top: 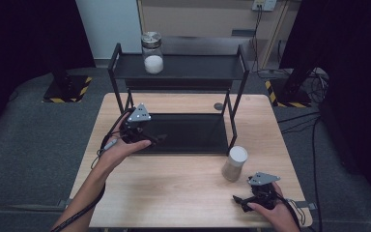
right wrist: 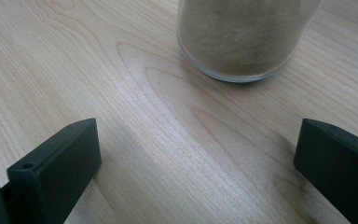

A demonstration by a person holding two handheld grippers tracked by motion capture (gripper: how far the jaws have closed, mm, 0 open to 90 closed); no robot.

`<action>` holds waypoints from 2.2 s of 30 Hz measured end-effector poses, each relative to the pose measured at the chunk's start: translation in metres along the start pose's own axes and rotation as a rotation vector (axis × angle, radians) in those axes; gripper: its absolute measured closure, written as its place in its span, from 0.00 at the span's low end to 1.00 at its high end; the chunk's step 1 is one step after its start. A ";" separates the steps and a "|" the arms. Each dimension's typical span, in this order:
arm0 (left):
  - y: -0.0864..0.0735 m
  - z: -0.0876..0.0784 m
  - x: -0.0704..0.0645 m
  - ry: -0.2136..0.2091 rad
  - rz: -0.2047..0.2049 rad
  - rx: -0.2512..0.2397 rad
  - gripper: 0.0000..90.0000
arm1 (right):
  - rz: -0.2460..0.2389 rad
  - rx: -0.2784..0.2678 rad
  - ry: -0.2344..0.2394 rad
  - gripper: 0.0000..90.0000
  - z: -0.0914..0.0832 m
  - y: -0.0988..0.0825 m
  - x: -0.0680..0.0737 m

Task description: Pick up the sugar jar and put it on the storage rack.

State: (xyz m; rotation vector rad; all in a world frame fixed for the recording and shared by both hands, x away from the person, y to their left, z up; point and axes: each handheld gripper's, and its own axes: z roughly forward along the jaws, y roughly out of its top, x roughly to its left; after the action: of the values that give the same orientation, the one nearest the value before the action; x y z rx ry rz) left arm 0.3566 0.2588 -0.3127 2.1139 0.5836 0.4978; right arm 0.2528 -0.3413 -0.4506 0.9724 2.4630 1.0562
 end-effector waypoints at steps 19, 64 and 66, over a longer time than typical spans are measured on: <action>-0.034 0.025 -0.043 -0.013 -0.040 0.070 0.06 | 0.000 0.000 0.000 0.01 0.000 0.000 0.000; -0.150 -0.001 -0.078 0.115 -0.284 0.195 0.06 | 0.012 0.000 -0.015 0.01 -0.001 -0.001 0.004; -0.150 -0.003 -0.079 0.124 -0.293 0.198 0.06 | 0.013 0.000 -0.015 0.01 -0.002 -0.002 0.005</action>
State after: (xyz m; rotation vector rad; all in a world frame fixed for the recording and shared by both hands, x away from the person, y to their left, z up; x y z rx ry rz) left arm 0.2574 0.2934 -0.4460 2.1420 1.0325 0.4206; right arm 0.2480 -0.3399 -0.4505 0.9940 2.4479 1.0488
